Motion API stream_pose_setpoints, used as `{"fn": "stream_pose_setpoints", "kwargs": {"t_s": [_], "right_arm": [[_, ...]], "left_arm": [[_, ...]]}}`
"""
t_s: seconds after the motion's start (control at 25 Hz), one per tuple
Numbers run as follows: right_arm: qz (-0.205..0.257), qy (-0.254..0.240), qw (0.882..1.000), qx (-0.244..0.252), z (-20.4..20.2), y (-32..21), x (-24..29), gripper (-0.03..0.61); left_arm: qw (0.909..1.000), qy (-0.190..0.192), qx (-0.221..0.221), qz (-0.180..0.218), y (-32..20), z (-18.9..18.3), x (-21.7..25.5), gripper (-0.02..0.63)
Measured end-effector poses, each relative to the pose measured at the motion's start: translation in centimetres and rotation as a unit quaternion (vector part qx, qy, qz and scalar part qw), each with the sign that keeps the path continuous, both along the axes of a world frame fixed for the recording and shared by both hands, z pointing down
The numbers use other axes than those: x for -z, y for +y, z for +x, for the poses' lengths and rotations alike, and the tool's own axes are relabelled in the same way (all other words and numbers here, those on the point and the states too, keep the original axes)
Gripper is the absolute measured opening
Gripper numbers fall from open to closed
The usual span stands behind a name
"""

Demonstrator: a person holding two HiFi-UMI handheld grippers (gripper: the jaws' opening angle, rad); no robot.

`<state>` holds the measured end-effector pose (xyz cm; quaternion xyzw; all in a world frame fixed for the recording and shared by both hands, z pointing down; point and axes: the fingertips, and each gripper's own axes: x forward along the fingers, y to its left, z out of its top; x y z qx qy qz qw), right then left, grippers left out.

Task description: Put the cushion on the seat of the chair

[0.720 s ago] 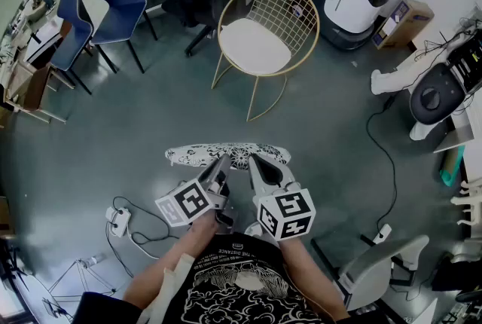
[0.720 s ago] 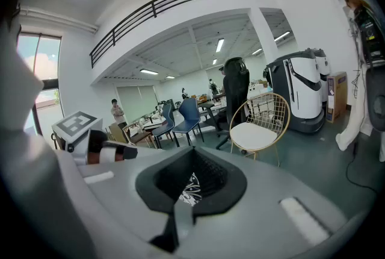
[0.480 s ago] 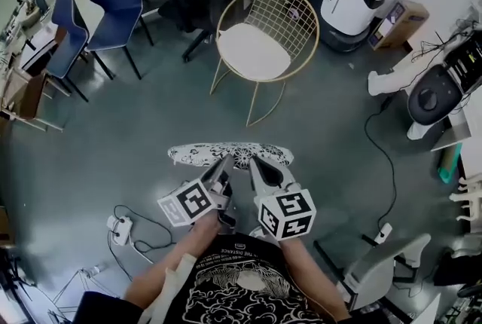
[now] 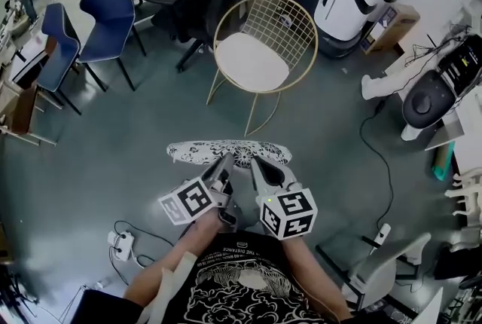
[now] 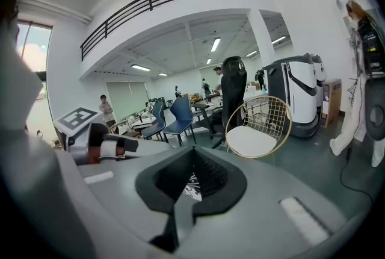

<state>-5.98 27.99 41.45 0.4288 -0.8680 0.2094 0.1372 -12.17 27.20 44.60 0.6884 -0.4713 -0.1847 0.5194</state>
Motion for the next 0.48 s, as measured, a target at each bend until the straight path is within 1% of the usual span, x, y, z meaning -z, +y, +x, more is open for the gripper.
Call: {"fn": "stream_pose_setpoints", "kwargs": {"t_s": [0.24,0.48], "right_arm": [[0.003,-0.003,1.000,-0.004,-0.6,-2.2,0.5,-0.002],[-0.001,-0.012,1.000,-0.001,-0.2,-5.0,-0.4,-0.002]], "left_arm": [[1.0000,0.001,-0.001,0.006,-2.2,-0.7,0.7,0.021],[1.0000,-0.005,0.005,0.003,-4.8,-0.6,0.0,0.021]]}}
